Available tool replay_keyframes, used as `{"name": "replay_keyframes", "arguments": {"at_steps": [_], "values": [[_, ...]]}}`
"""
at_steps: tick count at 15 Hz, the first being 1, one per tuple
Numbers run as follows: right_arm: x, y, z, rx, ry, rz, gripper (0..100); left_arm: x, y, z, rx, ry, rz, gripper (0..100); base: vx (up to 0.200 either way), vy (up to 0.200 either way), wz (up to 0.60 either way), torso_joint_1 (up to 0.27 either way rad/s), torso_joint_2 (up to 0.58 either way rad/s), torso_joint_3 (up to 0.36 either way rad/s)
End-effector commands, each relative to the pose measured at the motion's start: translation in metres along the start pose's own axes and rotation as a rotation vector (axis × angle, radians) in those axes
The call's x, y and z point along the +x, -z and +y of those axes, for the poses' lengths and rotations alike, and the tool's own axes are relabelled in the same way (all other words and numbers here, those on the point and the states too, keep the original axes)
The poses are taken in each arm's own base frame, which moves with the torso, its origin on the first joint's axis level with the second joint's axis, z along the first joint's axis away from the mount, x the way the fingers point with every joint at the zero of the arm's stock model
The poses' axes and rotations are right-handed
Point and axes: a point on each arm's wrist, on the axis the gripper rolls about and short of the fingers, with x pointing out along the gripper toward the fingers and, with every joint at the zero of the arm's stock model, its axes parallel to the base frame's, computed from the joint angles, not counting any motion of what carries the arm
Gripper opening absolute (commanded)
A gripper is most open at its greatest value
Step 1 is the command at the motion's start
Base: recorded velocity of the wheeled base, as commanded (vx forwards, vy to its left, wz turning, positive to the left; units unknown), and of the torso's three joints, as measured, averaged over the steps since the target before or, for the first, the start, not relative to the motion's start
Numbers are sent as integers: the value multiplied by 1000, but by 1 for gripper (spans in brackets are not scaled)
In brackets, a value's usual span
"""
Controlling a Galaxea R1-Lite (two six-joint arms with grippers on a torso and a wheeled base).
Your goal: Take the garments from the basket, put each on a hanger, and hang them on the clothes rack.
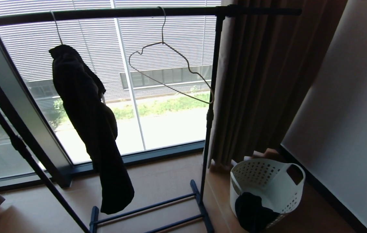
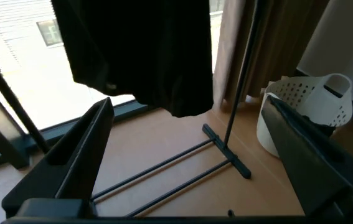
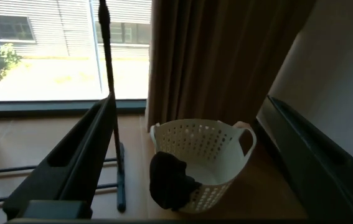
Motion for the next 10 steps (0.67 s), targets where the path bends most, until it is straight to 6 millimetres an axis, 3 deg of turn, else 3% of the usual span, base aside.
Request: {"name": "replay_keyframes", "arguments": {"at_steps": [1,8,10], "values": [[0,0,0,0,-1,-1,100,0,0,0,0,0,2,100,0,0,0,0,0,0],[0,0,0,0,-1,-1,100,0,0,0,0,0,2,100,0,0,0,0,0,0],[0,0,0,0,-1,-1,100,0,0,0,0,0,2,100,0,0,0,-59,229,168]]}}
